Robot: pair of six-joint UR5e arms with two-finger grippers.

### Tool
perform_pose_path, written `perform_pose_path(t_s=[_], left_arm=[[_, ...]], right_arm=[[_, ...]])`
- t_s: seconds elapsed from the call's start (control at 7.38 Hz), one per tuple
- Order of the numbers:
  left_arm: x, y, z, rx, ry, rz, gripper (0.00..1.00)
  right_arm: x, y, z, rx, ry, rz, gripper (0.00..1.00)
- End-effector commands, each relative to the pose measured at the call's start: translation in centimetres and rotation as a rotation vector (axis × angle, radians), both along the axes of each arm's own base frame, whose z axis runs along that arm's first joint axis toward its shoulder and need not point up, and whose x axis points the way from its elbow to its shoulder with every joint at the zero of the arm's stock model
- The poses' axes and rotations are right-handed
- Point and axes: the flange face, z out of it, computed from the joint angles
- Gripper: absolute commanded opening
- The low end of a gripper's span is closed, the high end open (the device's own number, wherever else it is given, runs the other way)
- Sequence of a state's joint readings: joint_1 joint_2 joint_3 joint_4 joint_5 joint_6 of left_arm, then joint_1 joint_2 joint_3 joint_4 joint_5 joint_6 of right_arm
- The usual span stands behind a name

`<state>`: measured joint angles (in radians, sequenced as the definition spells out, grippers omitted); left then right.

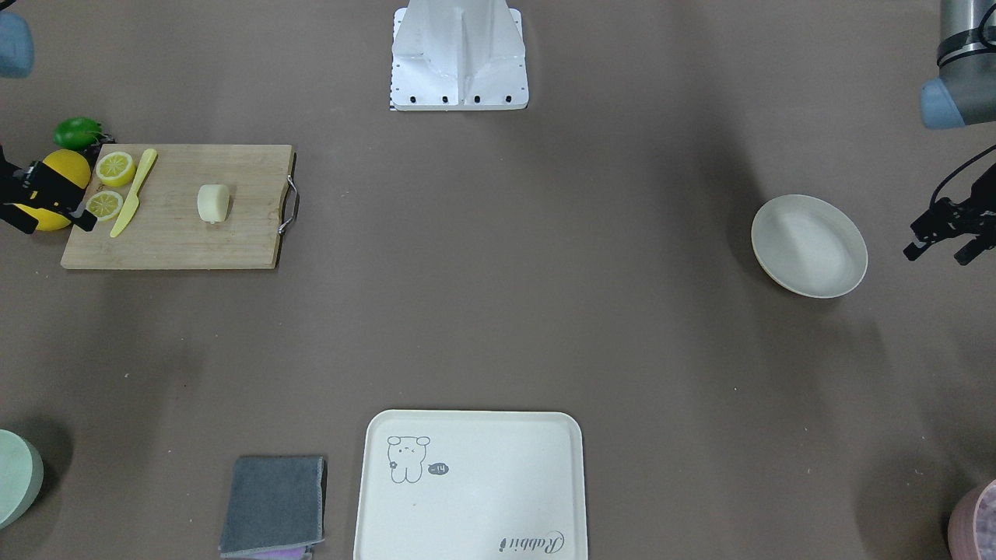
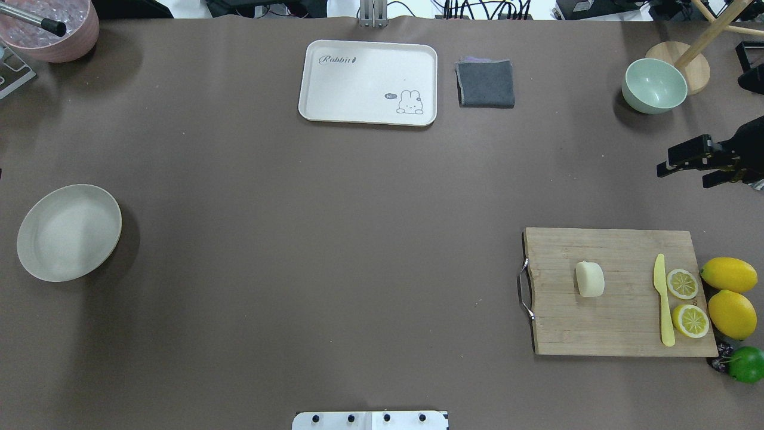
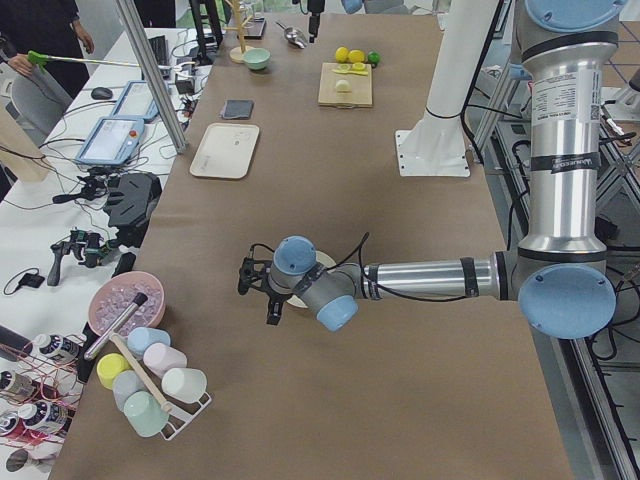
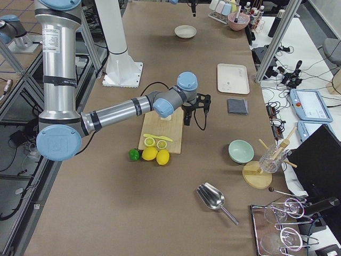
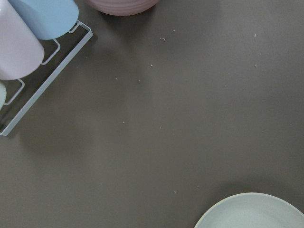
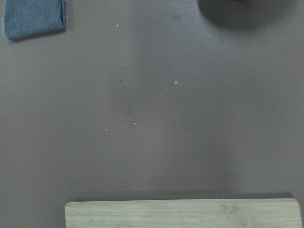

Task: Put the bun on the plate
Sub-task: 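Move the right gripper toward the bun while the left reaches the plate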

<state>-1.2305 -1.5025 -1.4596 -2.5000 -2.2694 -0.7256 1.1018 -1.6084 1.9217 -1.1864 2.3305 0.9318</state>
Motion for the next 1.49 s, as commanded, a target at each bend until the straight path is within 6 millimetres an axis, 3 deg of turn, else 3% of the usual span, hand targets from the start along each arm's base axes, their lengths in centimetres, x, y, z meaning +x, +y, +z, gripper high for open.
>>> perform_pose_path(t_s=[0.0, 0.41, 0.54, 0.68, 0.81, 1.36], left_arm=[[3.1, 1.2, 0.4, -0.027, 0.046, 0.011, 0.97], [6.5, 3.6, 2.8, -0.001, 0.041, 0.062, 0.95], [6.5, 4.3, 3.3, -0.006, 0.034, 0.071, 0.71], [6.5, 4.5, 3.6, -0.010, 0.031, 0.075, 0.26], [6.5, 4.6, 3.7, -0.008, 0.032, 0.077, 0.00], [6.7, 4.4, 3.3, -0.012, 0.043, 0.086, 0.00]], right_arm=[[-4.0, 1.3, -0.2, 0.000, 0.042, -0.015, 1.00], [-7.2, 2.7, 0.2, 0.008, 0.077, -0.055, 1.00], [-7.5, 2.8, 0.2, 0.007, 0.077, -0.061, 1.00], [-7.6, 2.9, 0.1, 0.008, 0.076, -0.064, 1.00], [-7.8, 3.1, -0.1, 0.011, 0.074, -0.070, 1.00], [-8.2, 3.5, -1.1, 0.014, 0.060, -0.070, 1.00]])
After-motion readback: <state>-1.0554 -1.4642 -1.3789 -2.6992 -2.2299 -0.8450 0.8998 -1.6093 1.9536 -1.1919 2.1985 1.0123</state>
